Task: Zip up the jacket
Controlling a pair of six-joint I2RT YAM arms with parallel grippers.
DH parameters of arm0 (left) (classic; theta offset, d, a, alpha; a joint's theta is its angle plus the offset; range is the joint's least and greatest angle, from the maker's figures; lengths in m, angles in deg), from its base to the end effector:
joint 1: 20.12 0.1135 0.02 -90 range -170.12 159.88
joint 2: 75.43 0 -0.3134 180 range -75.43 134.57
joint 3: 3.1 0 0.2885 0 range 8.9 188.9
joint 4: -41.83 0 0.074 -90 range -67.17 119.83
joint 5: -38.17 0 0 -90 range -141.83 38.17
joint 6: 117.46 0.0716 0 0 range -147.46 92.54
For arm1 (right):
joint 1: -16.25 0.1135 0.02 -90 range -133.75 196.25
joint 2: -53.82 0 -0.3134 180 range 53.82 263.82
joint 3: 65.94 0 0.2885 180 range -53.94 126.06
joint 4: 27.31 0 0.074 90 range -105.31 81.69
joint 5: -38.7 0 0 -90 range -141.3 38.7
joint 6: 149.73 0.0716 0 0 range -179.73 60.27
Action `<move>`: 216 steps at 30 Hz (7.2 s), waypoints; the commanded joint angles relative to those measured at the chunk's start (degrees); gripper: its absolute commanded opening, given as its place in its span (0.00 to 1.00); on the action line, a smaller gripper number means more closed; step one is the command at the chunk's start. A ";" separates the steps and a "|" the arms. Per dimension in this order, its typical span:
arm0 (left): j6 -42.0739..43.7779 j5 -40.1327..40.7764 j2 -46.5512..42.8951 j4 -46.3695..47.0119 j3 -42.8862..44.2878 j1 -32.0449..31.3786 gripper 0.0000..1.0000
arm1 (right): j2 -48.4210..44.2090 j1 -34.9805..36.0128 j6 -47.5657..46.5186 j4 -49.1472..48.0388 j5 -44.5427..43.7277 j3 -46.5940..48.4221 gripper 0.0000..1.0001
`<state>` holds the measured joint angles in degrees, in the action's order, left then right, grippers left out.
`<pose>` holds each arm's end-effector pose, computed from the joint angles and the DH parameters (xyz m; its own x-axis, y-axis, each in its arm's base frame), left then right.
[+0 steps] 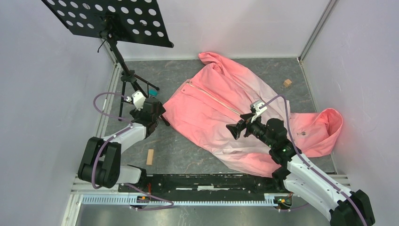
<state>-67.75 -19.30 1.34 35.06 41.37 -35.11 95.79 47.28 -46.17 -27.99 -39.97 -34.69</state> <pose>0.2963 -0.0395 0.1797 -0.3446 -0.4721 -0.8114 -0.5350 0.8090 -0.2435 0.1748 0.1216 0.2443 -0.3026 0.0863 -0.9492 -0.6175 0.7409 0.2642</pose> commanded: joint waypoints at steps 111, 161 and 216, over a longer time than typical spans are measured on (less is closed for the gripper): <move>-5.96 -19.33 9.52 28.86 2.34 25.88 1.00 | -3.82 0.13 0.12 -1.56 3.42 0.93 0.97; 4.09 -17.93 23.45 12.91 24.22 26.24 1.00 | 3.21 0.08 1.42 -4.12 0.98 2.91 0.97; -15.22 -28.53 3.19 -0.80 15.11 -6.11 0.98 | 82.23 4.86 -19.26 -7.97 2.91 61.97 0.30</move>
<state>-76.04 -47.91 2.69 30.82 52.71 -41.95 182.24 51.74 -63.50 -32.15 -44.19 28.58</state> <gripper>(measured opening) 0.992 0.354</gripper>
